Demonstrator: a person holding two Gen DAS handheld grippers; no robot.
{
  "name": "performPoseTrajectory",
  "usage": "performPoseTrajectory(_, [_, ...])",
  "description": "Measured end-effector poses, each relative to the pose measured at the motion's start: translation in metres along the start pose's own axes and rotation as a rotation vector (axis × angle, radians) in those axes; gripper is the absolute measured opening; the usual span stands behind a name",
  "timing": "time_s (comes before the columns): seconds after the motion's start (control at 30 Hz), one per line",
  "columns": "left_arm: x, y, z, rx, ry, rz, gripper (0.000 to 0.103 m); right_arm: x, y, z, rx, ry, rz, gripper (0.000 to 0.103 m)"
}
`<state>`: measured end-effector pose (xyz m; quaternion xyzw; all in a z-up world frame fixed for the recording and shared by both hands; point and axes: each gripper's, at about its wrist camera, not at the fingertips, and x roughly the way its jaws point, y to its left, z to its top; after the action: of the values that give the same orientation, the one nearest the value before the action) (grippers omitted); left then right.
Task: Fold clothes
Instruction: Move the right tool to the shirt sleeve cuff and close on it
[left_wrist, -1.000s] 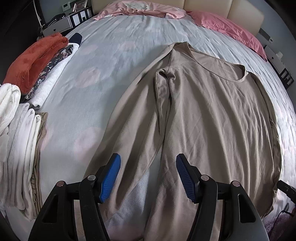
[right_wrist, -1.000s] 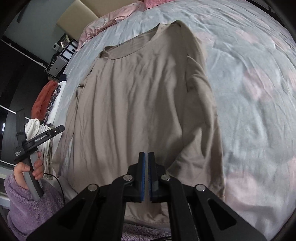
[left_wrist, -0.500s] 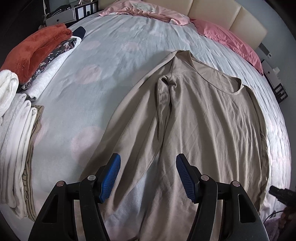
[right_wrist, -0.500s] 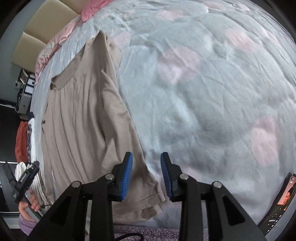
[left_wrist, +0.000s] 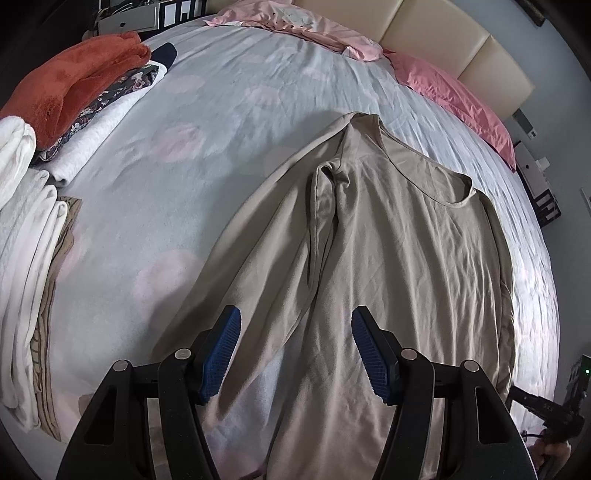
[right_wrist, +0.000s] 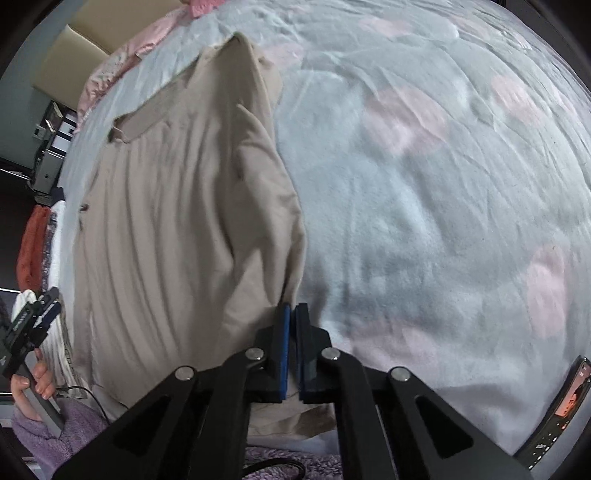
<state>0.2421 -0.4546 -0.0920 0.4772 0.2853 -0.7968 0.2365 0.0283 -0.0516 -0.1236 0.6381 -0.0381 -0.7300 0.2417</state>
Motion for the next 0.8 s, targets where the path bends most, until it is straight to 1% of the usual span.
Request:
performPoseTrajectory(0.07, [0.0, -0.001, -0.001, 0.006, -0.001, 0.002, 0.064, -0.015, 0.006, -0.004, -0.024, -0.063, 0.062, 0.003])
performPoseTrajectory(0.13, [-0.001, -0.001, -0.002, 0.009, -0.001, 0.003, 0.064, -0.027, 0.016, -0.008, -0.06, -0.112, 0.092, 0.003])
performPoseTrajectory(0.23, [0.0, -0.002, -0.003, 0.017, -0.001, 0.008, 0.064, -0.037, 0.037, -0.015, -0.147, -0.153, 0.123, 0.003])
performPoseTrajectory(0.27, [0.0, -0.003, -0.003, 0.022, -0.001, 0.011, 0.064, -0.037, 0.045, -0.019, -0.18, -0.155, 0.133, 0.003])
performPoseTrajectory(0.37, [0.002, -0.005, -0.004, 0.031, 0.004, 0.023, 0.064, -0.029, 0.072, -0.026, -0.279, -0.124, 0.175, 0.003])
performPoseTrajectory(0.47, [0.003, -0.005, -0.005, 0.034, 0.007, 0.032, 0.064, -0.007, 0.085, -0.036, -0.325, -0.028, 0.162, 0.003])
performPoseTrajectory(0.5, [0.003, -0.004, -0.006, 0.032, 0.006, 0.033, 0.064, 0.002, 0.088, -0.037, -0.333, 0.01, 0.158, 0.005])
performPoseTrajectory(0.6, [0.003, -0.001, -0.005, 0.018, 0.006, 0.034, 0.064, 0.022, 0.085, -0.037, -0.31, 0.114, 0.165, 0.009])
performPoseTrajectory(0.63, [0.004, 0.0, -0.004, 0.015, 0.007, 0.034, 0.064, 0.023, 0.08, -0.035, -0.287, 0.117, 0.178, 0.012])
performPoseTrajectory(0.73, [0.004, 0.0, -0.004, 0.013, 0.006, 0.032, 0.064, 0.007, 0.06, -0.03, -0.193, 0.048, 0.266, 0.018])
performPoseTrajectory(0.8, [0.004, -0.001, -0.004, 0.015, 0.009, 0.032, 0.064, -0.015, 0.043, -0.026, -0.117, -0.04, 0.344, 0.02])
